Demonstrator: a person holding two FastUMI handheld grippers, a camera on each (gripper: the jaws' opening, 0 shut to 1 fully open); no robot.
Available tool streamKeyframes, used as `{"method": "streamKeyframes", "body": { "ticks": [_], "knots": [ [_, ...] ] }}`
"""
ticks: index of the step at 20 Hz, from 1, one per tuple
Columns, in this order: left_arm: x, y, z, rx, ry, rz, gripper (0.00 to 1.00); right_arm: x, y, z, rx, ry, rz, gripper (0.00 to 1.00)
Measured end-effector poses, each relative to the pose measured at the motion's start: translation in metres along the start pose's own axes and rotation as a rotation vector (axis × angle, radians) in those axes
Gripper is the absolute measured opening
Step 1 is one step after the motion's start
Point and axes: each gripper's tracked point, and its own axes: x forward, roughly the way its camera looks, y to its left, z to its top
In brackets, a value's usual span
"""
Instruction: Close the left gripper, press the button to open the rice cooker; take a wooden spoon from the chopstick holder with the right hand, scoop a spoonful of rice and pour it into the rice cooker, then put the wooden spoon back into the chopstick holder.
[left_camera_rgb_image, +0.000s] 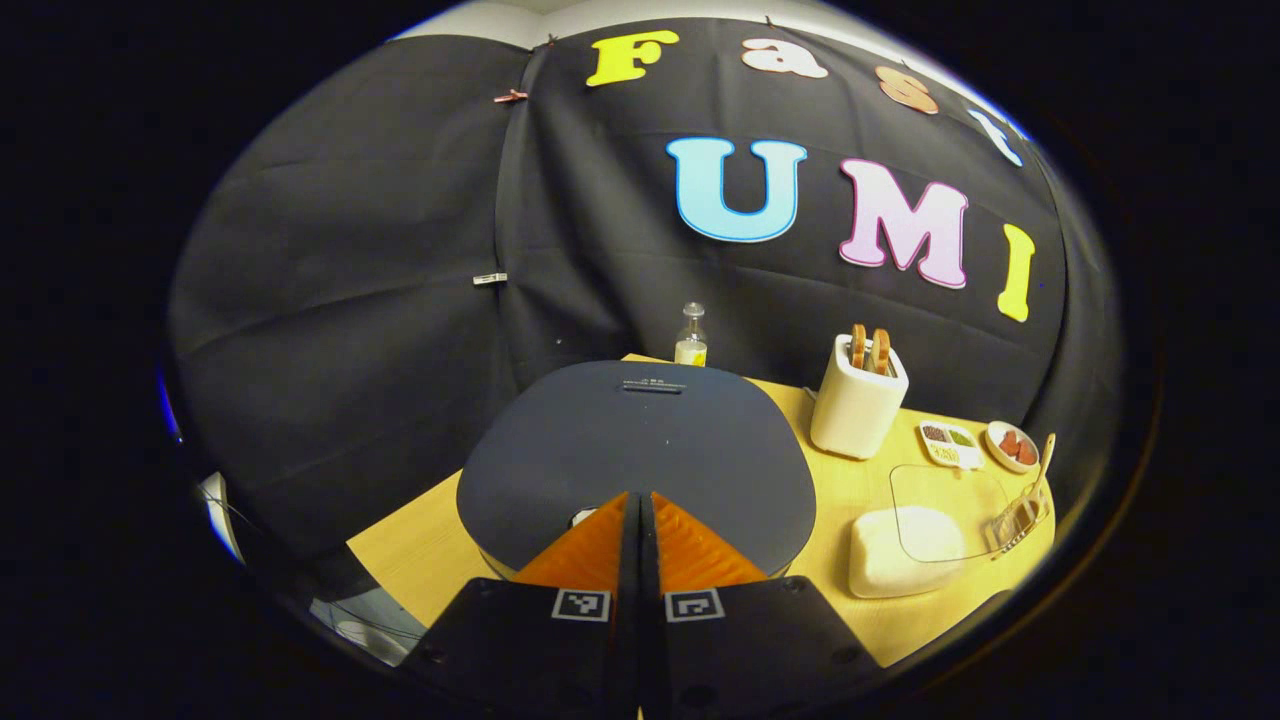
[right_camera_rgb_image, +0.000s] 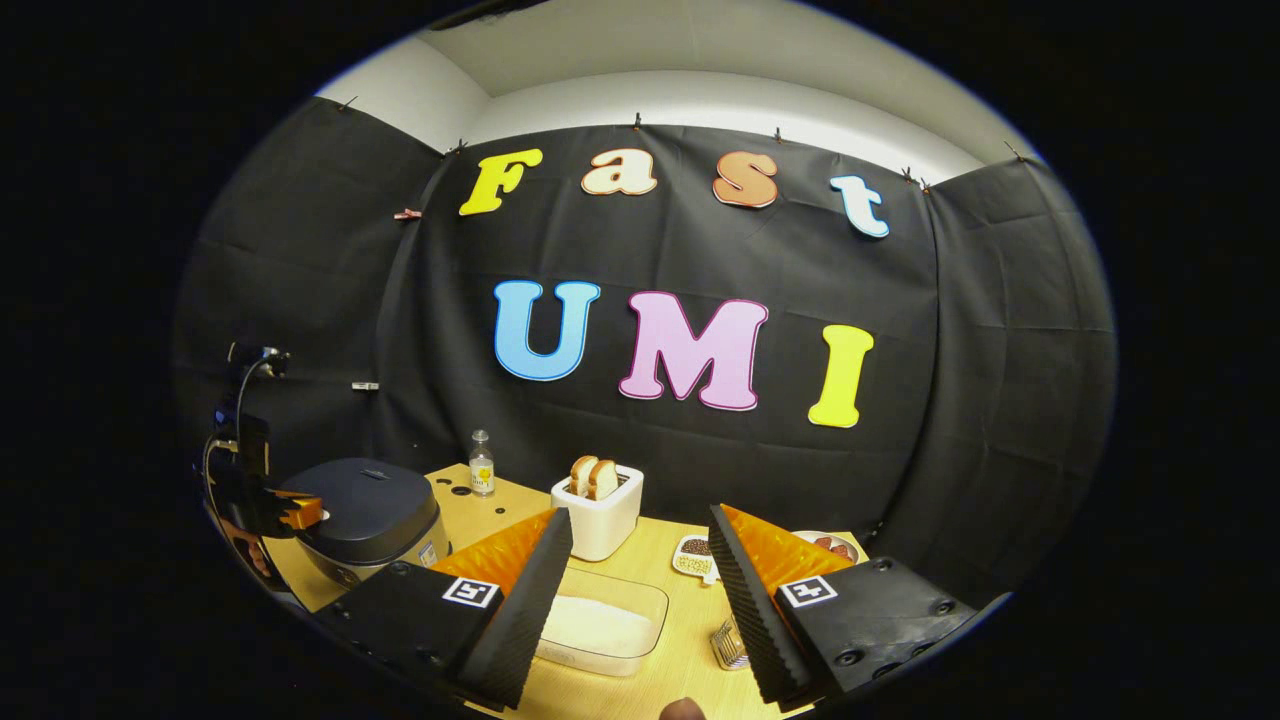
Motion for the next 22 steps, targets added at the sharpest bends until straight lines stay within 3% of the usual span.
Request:
{"method": "streamKeyframes", "body": {
  "ticks": [5,10,12,15,19,22],
  "knots": [
    [-0.001,0.000,0.011,0.062,-0.054,0.010,0.06,-0.004,0.002,0.001,-0.010,-0.006,0.007,0.86],
    [-0.019,-0.004,0.056,0.139,-0.203,0.031,0.12,-0.005,-0.006,0.002,-0.003,-0.008,-0.004,0.87],
    [-0.024,-0.010,0.069,0.123,-0.228,0.029,0.20,-0.005,-0.009,-0.001,0.000,-0.003,-0.008,0.87],
    [-0.034,-0.008,0.095,0.172,-0.309,0.073,0.53,-0.005,-0.015,-0.001,0.002,-0.002,-0.013,0.86],
    [-0.057,-0.019,0.123,0.214,-0.420,0.082,0.80,-0.005,-0.022,0.000,0.001,-0.005,-0.017,0.86],
    [-0.065,-0.028,0.128,0.255,-0.449,0.078,0.87,-0.005,-0.028,-0.002,0.009,-0.003,-0.021,0.86]
  ]
}}
